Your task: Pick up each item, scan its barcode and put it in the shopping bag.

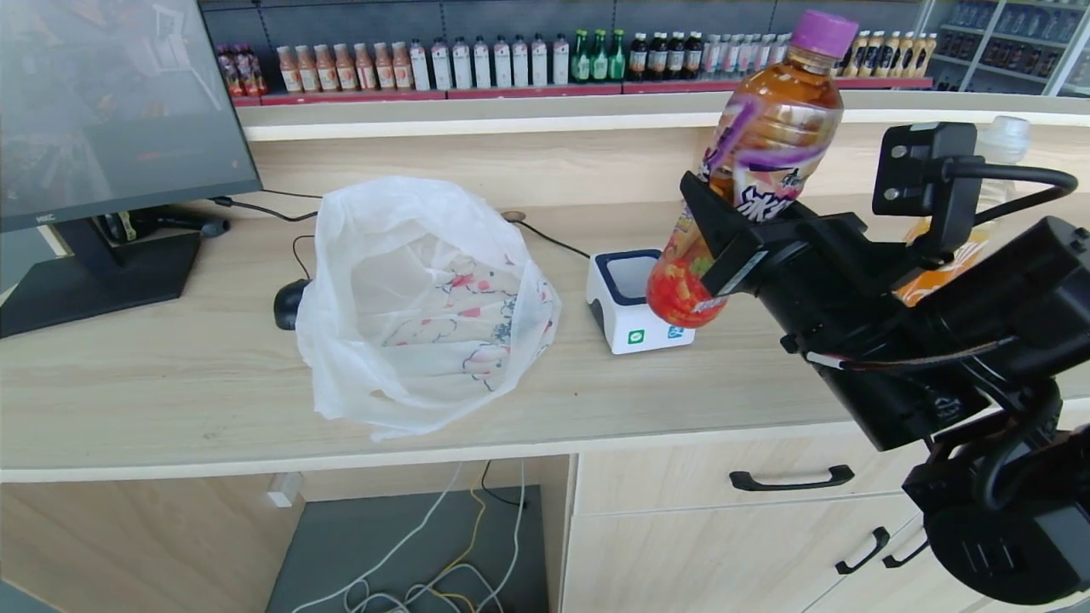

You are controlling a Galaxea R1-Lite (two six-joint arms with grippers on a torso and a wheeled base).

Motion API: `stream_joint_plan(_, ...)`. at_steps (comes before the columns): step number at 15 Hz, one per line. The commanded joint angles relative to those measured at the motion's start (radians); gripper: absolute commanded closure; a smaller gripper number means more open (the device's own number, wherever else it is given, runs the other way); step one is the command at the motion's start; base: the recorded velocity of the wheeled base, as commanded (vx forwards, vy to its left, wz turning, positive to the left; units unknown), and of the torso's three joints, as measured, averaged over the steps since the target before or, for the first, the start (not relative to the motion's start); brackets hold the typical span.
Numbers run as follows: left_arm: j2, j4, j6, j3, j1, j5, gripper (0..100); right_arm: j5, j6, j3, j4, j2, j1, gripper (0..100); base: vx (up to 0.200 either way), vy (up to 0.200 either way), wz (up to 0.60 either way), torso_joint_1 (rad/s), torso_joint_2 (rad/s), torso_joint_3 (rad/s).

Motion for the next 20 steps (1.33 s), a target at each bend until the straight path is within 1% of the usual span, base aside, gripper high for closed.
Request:
stream_joint_plan(1, 0.000, -0.001, 0.000, 0.000, 0.001, 0.000, 0, -0.001, -0.002, 0.004, -0.003, -0.003, -0.001, 100, 0.000, 0.000, 0.00, 0.000, 0.00, 0.000)
stream_joint_plan(3, 0.000, -0.001, 0.000, 0.000, 0.001, 0.000, 0, 0.007, -0.034, 0.014, -0.002, 0.005, 0.000, 100, 0.000, 0.000, 0.00, 0.000, 0.00, 0.000)
stream_joint_plan(5, 0.000, -0.001, 0.000, 0.000, 0.001, 0.000, 0, 0.012, -0.034, 0.019, 0.001, 0.005, 0.003, 100, 0.000, 0.000, 0.00, 0.000, 0.00, 0.000)
stream_joint_plan(7, 0.000, -0.001, 0.000, 0.000, 0.001, 0.000, 0, 0.004, -0.012, -0.025, 0.037, 0.013, 0.031, 100, 0.000, 0.000, 0.00, 0.000, 0.00, 0.000)
stream_joint_plan(8, 0.000, -0.001, 0.000, 0.000, 0.001, 0.000, 0, 0.002, 0.012, -0.076, 0.089, 0.019, 0.036, 100, 0.000, 0.000, 0.00, 0.000, 0.00, 0.000)
stream_joint_plan(9, 0.000, -0.001, 0.000, 0.000, 0.001, -0.001, 0, 0.002, 0.063, -0.124, 0.152, 0.019, 0.034, 100, 0.000, 0.000, 0.00, 0.000, 0.00, 0.000)
stream_joint_plan(10, 0.000, -0.001, 0.000, 0.000, 0.001, 0.000, 0, 0.002, 0.115, -0.197, 0.250, 0.019, 0.029, 100, 0.000, 0.000, 0.00, 0.000, 0.00, 0.000)
stream_joint_plan(12, 0.000, -0.001, 0.000, 0.000, 0.001, -0.001, 0, 0.001, 0.176, -0.311, 0.396, 0.019, 0.032, 100, 0.000, 0.000, 0.00, 0.000, 0.00, 0.000)
stream_joint_plan(13, 0.000, -0.001, 0.000, 0.000, 0.001, 0.000, 0, -0.001, 0.206, -0.441, 0.543, 0.030, 0.037, 100, 0.000, 0.000, 0.00, 0.000, 0.00, 0.000)
stream_joint_plan(14, 0.000, -0.001, 0.000, 0.000, 0.001, 0.000, 0, -0.021, 0.238, -0.532, 0.624, 0.051, 0.037, 100, 0.000, 0.000, 0.00, 0.000, 0.00, 0.000)
stream_joint_plan(15, 0.000, -0.001, 0.000, 0.000, 0.001, 0.000, 0, -0.065, 0.285, -0.613, 0.656, 0.080, 0.039, 100, 0.000, 0.000, 0.00, 0.000, 0.00, 0.000)
stream_joint_plan(16, 0.000, -0.001, 0.000, 0.000, 0.001, 0.000, 0, -0.114, 0.359, -0.673, 0.661, 0.106, 0.042, 100, 0.000, 0.000, 0.00, 0.000, 0.00, 0.000)
stream_joint_plan(17, 0.000, -0.001, 0.000, 0.000, 0.001, 0.000, 0, -0.168, 0.428, -0.710, 0.661, 0.119, 0.042, 100, 0.000, 0.000, 0.00, 0.000, 0.00, 0.000)
stream_joint_plan(20, 0.000, -0.001, 0.000, 0.000, 0.001, 0.000, 0, -0.231, 0.637, -0.696, 0.655, 0.117, 0.026, 100, 0.000, 0.000, 0.00, 0.000, 0.00, 0.000)
